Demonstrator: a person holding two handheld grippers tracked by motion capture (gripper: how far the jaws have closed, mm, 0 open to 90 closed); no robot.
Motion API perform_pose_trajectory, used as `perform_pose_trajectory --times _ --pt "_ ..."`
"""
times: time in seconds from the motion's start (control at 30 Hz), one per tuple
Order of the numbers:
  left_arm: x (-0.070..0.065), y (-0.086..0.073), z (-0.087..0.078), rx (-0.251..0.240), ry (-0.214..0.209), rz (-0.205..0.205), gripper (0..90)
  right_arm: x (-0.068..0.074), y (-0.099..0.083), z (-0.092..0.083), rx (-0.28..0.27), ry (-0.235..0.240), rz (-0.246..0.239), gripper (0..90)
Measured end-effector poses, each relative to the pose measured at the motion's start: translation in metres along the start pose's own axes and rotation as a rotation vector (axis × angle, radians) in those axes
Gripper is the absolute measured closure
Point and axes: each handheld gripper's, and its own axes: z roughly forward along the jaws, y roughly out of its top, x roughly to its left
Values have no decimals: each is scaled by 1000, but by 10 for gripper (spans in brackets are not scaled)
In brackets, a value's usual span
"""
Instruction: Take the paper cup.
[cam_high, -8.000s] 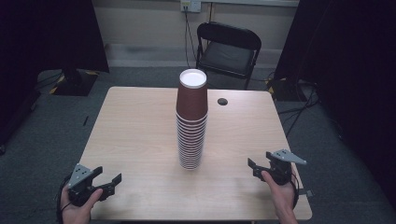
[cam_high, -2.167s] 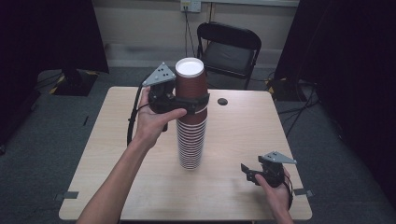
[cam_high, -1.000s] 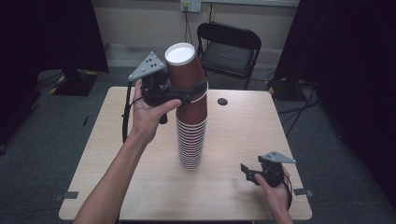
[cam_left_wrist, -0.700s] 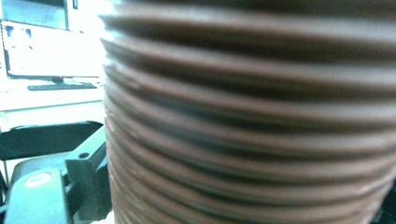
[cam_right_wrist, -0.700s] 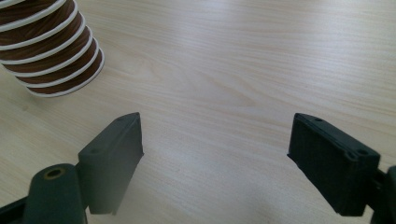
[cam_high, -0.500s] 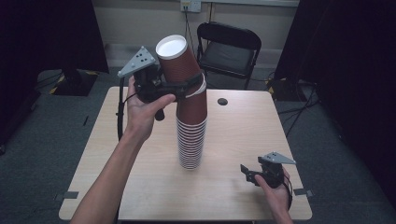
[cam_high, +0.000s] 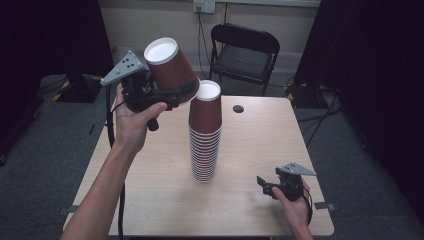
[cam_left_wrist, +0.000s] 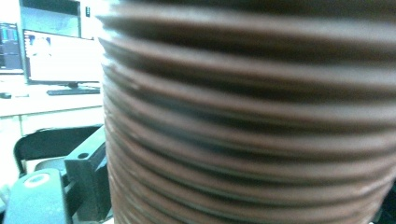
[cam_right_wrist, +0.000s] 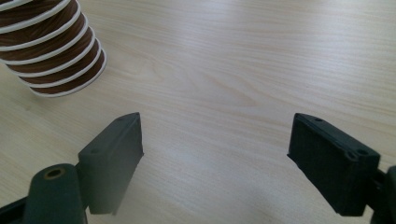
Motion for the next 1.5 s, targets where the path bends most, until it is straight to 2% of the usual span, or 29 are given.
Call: perform_pose_trajectory --times 0.1,0.2,0.4,0.6,0.8,0.93,1.03,1.13,1.23,1.5 --pt "5 -5 -8 0 14 -6 121 1 0 0 2 2 1 174" --pt "9 -10 -16 -14 46 -10 121 2 0 0 2 2 -5 175" --pt "15 -14 -31 23 74 0 122 2 0 2 5 4 -4 175" --pt "15 -22 -42 46 94 -13 121 5 0 1 4 9 -10 175" --pt "12 -35 -55 45 92 -64 122 8 1 -1 -5 6 -24 184" --pt "10 -45 -60 71 99 -50 122 13 2 -1 -8 5 -39 192" --pt "7 -54 -62 73 92 -63 122 17 2 -2 -14 8 -48 192" --pt "5 -64 -62 103 90 -66 122 19 3 -2 -14 18 -53 192" --pt "2 -77 -62 124 80 -99 122 21 4 -1 -12 30 -56 192" --pt "-1 -97 -67 157 72 -142 122 34 7 -1 -14 67 -91 203"
